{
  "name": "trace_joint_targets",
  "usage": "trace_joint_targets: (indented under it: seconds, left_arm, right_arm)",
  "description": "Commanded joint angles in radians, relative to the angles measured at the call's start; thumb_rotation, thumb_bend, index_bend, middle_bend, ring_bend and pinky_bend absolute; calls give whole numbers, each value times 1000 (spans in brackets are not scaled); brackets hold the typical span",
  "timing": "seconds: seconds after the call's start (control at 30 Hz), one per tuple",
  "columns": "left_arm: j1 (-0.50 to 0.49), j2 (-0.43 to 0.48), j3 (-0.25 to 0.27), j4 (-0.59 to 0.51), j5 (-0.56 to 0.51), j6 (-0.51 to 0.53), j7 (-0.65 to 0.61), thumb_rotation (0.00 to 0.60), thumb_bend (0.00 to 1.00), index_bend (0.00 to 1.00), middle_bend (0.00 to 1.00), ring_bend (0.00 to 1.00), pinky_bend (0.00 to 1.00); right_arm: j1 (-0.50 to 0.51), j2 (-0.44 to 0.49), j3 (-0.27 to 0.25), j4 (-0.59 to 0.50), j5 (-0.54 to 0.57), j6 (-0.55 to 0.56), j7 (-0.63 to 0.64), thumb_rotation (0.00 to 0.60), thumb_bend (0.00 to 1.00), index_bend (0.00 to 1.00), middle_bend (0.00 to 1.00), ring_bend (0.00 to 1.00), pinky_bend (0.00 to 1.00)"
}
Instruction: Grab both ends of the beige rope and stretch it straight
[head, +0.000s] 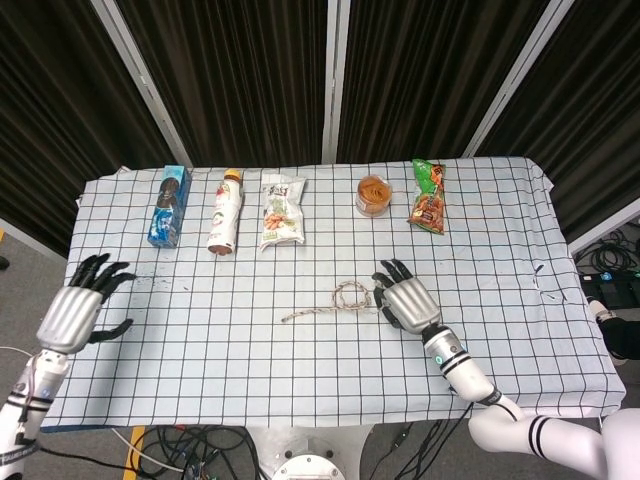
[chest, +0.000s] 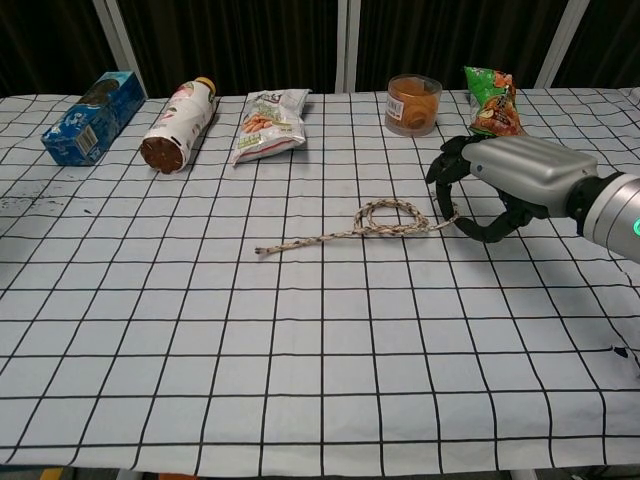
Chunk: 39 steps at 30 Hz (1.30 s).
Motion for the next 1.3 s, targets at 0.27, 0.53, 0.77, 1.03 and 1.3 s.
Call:
trace_joint_targets:
  seconds: [0.27,0.53,0.77,1.03,1.3]
  left_arm:
    - [-270,-110,-51,-50,-37,-335,-1,600,208,367,193,90,44]
    - [-359,-241,-80,-57,-170,-438,171,600,206,399,189,89,43]
    - [-423,-342,-104,-40,-318,-493,318,600,206,413,180,61,43]
    - [-473,-430,-118,-24,-492,-491,478,600,209,431,178,55,43]
    - [-492,-510,-122,29,-522,-451,468,600,215,436,178,55,44]
  right_arm:
    - [39,37,39,-125,148,-53,-138,600,477,642,208,0,0]
    - [54,43,41,-143,191,-59,-147,600,477,642,207,0,0]
    - [61,43,34,-151,199,-48,-150,600,484,643,206,0,0]
    - [66,41,22,-153,206,-36,-160,600,491,644,203,0,0]
    - [73,51,6,-149,190,-45,-143,600,493,646,203,0,0]
